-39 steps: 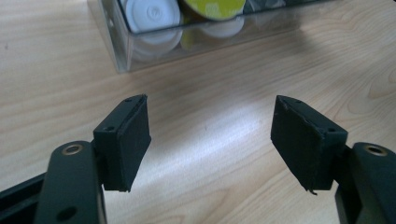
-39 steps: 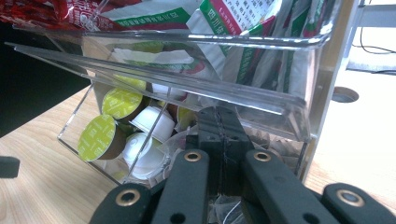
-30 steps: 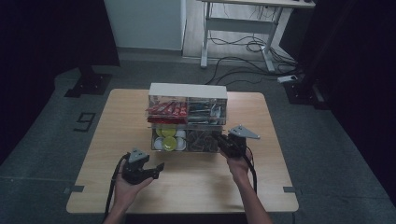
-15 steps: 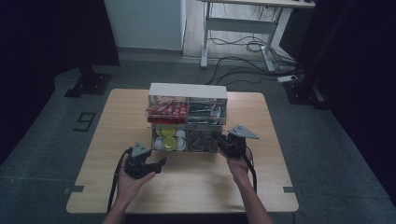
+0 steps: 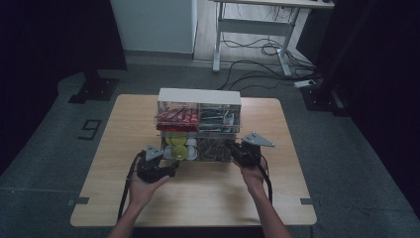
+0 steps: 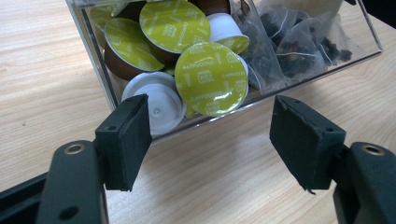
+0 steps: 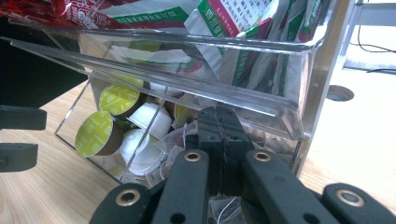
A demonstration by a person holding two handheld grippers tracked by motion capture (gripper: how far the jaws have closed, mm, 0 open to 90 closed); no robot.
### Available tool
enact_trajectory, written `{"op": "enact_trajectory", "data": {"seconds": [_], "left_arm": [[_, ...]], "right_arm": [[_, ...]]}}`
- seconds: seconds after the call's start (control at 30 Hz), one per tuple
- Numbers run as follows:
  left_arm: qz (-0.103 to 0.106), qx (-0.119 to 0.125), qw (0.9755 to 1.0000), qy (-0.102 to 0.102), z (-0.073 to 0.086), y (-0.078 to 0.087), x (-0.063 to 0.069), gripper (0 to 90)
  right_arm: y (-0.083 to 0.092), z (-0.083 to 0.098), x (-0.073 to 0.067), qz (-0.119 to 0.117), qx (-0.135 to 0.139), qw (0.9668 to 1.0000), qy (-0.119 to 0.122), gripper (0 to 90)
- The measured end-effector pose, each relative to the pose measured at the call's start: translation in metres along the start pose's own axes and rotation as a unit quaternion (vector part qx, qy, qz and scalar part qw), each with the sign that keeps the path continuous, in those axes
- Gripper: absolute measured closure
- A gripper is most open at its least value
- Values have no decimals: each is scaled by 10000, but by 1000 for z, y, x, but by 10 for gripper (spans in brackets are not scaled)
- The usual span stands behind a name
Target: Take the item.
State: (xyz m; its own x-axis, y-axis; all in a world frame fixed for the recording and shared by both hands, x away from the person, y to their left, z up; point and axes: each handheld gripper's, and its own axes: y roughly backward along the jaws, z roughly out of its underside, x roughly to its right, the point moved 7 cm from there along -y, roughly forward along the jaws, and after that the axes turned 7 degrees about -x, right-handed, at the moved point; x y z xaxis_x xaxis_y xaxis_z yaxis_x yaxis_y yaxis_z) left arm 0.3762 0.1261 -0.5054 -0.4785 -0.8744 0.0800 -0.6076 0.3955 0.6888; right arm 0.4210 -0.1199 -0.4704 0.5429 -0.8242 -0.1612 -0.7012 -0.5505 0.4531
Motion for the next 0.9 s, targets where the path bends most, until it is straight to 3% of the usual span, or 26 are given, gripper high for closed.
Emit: {"op": "enact_trajectory", "data": {"seconds": [0.9], "left_arm": [[-278, 11, 9996, 31, -15, -26, 0, 258]], "right_arm": [[-1, 0, 0, -18, -2, 10000, -7, 889]]}}
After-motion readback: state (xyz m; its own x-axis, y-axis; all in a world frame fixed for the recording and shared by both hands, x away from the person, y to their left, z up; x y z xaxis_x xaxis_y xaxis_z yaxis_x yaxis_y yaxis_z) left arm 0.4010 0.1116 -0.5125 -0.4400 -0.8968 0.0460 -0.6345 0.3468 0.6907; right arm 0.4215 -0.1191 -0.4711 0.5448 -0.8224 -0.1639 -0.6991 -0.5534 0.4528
